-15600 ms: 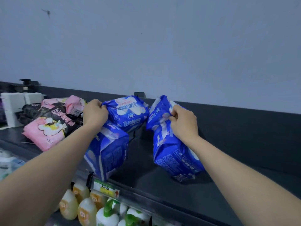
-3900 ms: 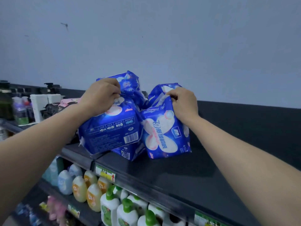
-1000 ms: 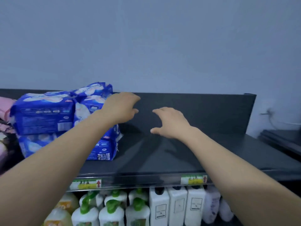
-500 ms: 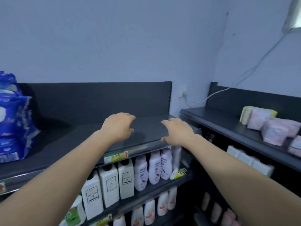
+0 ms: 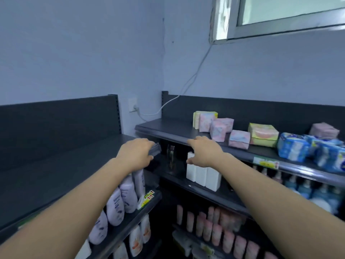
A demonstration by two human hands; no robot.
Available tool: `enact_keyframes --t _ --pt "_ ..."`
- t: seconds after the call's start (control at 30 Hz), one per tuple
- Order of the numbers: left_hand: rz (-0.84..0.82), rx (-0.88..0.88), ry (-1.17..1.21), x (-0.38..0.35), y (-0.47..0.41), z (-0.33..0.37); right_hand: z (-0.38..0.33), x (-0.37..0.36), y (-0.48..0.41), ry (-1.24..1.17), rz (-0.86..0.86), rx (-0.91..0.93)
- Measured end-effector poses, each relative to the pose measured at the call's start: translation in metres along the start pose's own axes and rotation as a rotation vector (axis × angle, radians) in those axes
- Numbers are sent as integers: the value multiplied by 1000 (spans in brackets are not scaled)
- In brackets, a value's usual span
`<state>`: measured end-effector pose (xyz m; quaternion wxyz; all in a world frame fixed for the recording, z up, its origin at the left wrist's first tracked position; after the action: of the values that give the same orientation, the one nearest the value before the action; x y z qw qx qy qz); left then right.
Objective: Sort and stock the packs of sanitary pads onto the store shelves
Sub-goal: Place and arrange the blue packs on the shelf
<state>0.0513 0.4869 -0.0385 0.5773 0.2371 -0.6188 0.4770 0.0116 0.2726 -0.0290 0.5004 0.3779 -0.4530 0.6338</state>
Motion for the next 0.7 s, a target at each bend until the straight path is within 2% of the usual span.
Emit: enact_keyframes --t 0.43,0.7 --pt "-35 -242 159 -59 -101 133 147 -51 37 58 -69 -256" --pt "-65 -291 245 -99 -171 230 264 -93 43 110 -90 -383"
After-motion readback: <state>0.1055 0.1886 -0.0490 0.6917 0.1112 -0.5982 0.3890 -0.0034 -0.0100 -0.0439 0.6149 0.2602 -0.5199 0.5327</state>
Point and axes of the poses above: each hand's wrist, its own y-axis away from the middle knuckle, its own x-axis out of the back of the hand, z = x × y, the point moved 1 cm from there along -y, towards the middle knuckle, and after that the axes turned 15 degrees about y, right-handed, at the moved point
